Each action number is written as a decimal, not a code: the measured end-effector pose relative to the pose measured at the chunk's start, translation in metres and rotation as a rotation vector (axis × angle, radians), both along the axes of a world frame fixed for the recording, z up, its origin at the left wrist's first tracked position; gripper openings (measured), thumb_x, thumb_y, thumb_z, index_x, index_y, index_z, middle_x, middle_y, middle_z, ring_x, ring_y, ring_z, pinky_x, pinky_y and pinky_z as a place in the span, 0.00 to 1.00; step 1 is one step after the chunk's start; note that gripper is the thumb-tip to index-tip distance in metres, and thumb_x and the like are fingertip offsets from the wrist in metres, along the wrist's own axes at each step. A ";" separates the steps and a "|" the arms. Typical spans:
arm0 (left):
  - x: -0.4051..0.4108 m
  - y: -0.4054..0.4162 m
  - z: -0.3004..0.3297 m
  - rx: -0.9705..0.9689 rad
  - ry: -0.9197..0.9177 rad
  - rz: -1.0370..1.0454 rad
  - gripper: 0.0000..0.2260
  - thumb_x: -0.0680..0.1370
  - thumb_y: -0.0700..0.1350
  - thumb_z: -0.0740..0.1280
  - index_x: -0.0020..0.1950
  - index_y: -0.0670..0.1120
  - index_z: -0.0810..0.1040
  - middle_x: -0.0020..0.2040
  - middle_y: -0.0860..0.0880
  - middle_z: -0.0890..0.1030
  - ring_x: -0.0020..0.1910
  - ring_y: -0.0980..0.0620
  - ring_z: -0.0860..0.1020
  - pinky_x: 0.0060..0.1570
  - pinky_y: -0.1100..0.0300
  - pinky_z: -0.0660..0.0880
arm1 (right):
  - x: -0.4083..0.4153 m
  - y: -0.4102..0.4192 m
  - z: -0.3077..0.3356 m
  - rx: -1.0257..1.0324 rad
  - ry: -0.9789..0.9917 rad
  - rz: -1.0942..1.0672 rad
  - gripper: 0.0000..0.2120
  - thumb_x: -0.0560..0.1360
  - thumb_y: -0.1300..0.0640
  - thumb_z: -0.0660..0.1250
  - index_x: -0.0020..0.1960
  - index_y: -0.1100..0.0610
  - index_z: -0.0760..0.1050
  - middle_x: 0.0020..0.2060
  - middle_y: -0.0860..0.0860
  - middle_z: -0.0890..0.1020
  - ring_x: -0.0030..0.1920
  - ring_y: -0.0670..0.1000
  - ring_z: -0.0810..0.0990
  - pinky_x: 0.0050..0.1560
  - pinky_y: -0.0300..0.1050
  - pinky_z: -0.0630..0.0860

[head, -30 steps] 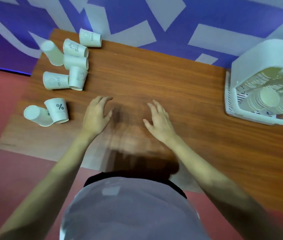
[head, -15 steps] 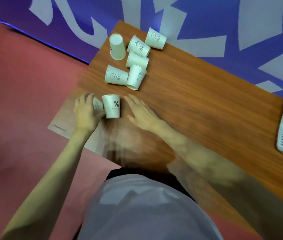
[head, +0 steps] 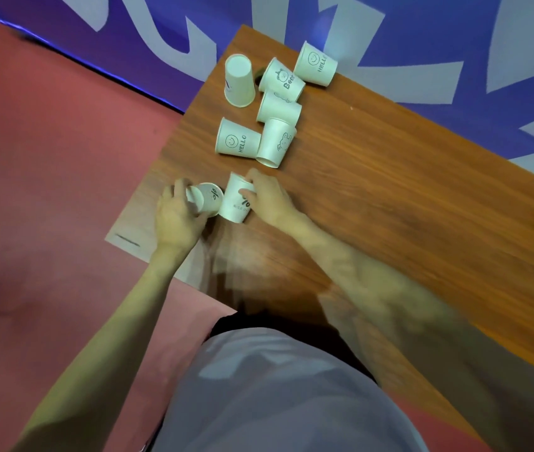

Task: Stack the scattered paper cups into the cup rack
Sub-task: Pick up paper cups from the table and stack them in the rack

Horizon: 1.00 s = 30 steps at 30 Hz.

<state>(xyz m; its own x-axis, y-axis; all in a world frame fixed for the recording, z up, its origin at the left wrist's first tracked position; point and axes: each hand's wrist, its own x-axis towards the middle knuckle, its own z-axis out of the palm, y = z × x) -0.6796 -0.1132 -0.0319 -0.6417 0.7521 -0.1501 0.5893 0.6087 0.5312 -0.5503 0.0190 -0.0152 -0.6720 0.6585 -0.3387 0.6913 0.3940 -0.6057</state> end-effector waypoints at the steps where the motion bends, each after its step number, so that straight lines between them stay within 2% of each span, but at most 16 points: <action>1: 0.003 0.001 -0.001 0.047 -0.039 0.009 0.26 0.67 0.45 0.76 0.58 0.40 0.68 0.52 0.39 0.75 0.49 0.40 0.73 0.43 0.50 0.71 | 0.011 0.003 0.001 0.031 0.029 -0.066 0.09 0.78 0.58 0.63 0.56 0.61 0.72 0.53 0.58 0.80 0.53 0.59 0.78 0.44 0.47 0.70; 5: 0.025 0.015 -0.002 0.106 -0.261 0.037 0.25 0.65 0.48 0.76 0.49 0.44 0.63 0.44 0.44 0.74 0.41 0.45 0.75 0.33 0.55 0.69 | 0.068 0.017 0.014 0.151 0.042 -0.213 0.05 0.78 0.60 0.62 0.50 0.62 0.74 0.44 0.57 0.82 0.47 0.60 0.80 0.45 0.54 0.75; 7: 0.042 0.024 -0.005 0.099 -0.312 -0.028 0.25 0.67 0.48 0.76 0.49 0.44 0.62 0.44 0.46 0.73 0.41 0.45 0.76 0.33 0.57 0.68 | 0.096 0.022 0.019 0.210 0.044 -0.244 0.06 0.78 0.61 0.63 0.50 0.63 0.75 0.44 0.57 0.83 0.46 0.60 0.80 0.46 0.56 0.75; 8: 0.051 0.027 -0.006 0.097 -0.326 -0.075 0.24 0.68 0.48 0.75 0.51 0.43 0.63 0.46 0.45 0.74 0.44 0.44 0.76 0.35 0.58 0.68 | 0.109 0.023 0.019 0.234 0.038 -0.268 0.06 0.77 0.61 0.63 0.49 0.63 0.76 0.43 0.58 0.83 0.45 0.60 0.79 0.45 0.56 0.74; 10: 0.069 0.034 -0.009 0.078 -0.349 -0.164 0.28 0.71 0.49 0.72 0.63 0.40 0.63 0.55 0.44 0.74 0.52 0.45 0.76 0.43 0.59 0.69 | 0.132 0.022 0.021 0.274 0.033 -0.309 0.05 0.77 0.62 0.64 0.48 0.63 0.77 0.41 0.58 0.83 0.44 0.60 0.79 0.45 0.53 0.74; 12: 0.083 0.041 -0.010 0.052 -0.331 -0.250 0.33 0.73 0.50 0.70 0.73 0.44 0.58 0.60 0.45 0.72 0.56 0.48 0.74 0.48 0.58 0.70 | 0.147 0.020 0.023 0.303 0.015 -0.333 0.05 0.76 0.62 0.65 0.47 0.63 0.78 0.40 0.58 0.83 0.42 0.59 0.79 0.44 0.49 0.72; 16: 0.103 0.054 -0.015 -0.072 -0.235 -0.444 0.34 0.74 0.51 0.68 0.76 0.50 0.55 0.60 0.40 0.71 0.59 0.40 0.71 0.57 0.46 0.72 | 0.173 0.016 0.023 0.338 0.017 -0.374 0.04 0.75 0.63 0.67 0.46 0.63 0.78 0.38 0.59 0.83 0.40 0.61 0.79 0.45 0.52 0.73; 19: 0.116 0.063 -0.018 -0.226 -0.134 -0.513 0.37 0.73 0.52 0.68 0.76 0.52 0.53 0.58 0.39 0.72 0.58 0.38 0.71 0.57 0.48 0.71 | 0.194 0.010 0.023 0.355 0.020 -0.435 0.04 0.75 0.63 0.67 0.48 0.63 0.79 0.40 0.59 0.83 0.42 0.62 0.79 0.46 0.51 0.72; 22: 0.126 0.072 -0.017 -0.225 -0.080 -0.552 0.36 0.72 0.51 0.68 0.76 0.54 0.53 0.57 0.40 0.72 0.56 0.39 0.72 0.54 0.48 0.73 | 0.215 0.006 0.020 0.360 0.003 -0.483 0.05 0.75 0.62 0.67 0.50 0.61 0.79 0.42 0.60 0.83 0.44 0.62 0.79 0.48 0.50 0.71; 25: 0.137 0.082 -0.014 -0.203 -0.028 -0.617 0.32 0.72 0.49 0.70 0.73 0.52 0.61 0.56 0.40 0.74 0.53 0.38 0.75 0.48 0.51 0.73 | 0.238 0.003 0.020 0.365 0.002 -0.531 0.06 0.75 0.62 0.67 0.51 0.61 0.79 0.42 0.61 0.83 0.45 0.62 0.79 0.49 0.50 0.71; 27: 0.148 0.088 -0.008 -0.167 -0.017 -0.630 0.28 0.70 0.49 0.72 0.67 0.47 0.66 0.53 0.40 0.75 0.49 0.38 0.76 0.41 0.54 0.69 | 0.255 0.002 0.022 0.378 0.027 -0.561 0.06 0.75 0.62 0.68 0.51 0.62 0.80 0.43 0.61 0.83 0.45 0.62 0.80 0.50 0.50 0.71; 30: 0.173 0.098 0.004 -0.063 -0.077 -0.626 0.25 0.66 0.46 0.74 0.57 0.41 0.69 0.51 0.41 0.74 0.48 0.38 0.75 0.41 0.53 0.70 | 0.284 -0.001 0.027 0.438 0.083 -0.587 0.06 0.74 0.63 0.69 0.50 0.63 0.81 0.43 0.60 0.84 0.45 0.62 0.81 0.51 0.52 0.71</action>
